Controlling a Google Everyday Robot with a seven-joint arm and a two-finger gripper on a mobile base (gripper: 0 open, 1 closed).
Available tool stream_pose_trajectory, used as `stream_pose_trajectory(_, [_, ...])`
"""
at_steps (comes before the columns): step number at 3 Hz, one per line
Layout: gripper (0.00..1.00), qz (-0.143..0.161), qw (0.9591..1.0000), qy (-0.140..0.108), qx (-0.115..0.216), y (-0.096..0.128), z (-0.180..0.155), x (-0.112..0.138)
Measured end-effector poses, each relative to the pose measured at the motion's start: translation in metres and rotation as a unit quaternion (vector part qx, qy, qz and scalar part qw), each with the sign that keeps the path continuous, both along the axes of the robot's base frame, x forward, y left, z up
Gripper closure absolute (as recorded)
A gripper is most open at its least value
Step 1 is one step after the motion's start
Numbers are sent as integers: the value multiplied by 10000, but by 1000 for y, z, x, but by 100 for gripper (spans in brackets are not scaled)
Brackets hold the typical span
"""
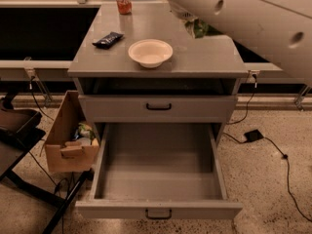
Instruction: Pick green jalapeno chip bag from middle drawer and place on counter
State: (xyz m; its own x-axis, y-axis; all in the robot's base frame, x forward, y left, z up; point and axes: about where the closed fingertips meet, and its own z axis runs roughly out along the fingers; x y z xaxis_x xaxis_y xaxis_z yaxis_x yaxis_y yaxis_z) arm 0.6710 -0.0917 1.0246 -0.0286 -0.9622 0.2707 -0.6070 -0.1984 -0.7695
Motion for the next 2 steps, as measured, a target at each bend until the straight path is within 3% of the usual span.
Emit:
stream_pose_trajectory(1, [100, 651, 9955, -637, -248, 7, 44, 59])
stream_pose_trajectory(2, [100, 1282, 9867, -988, -155, 22, 64, 112])
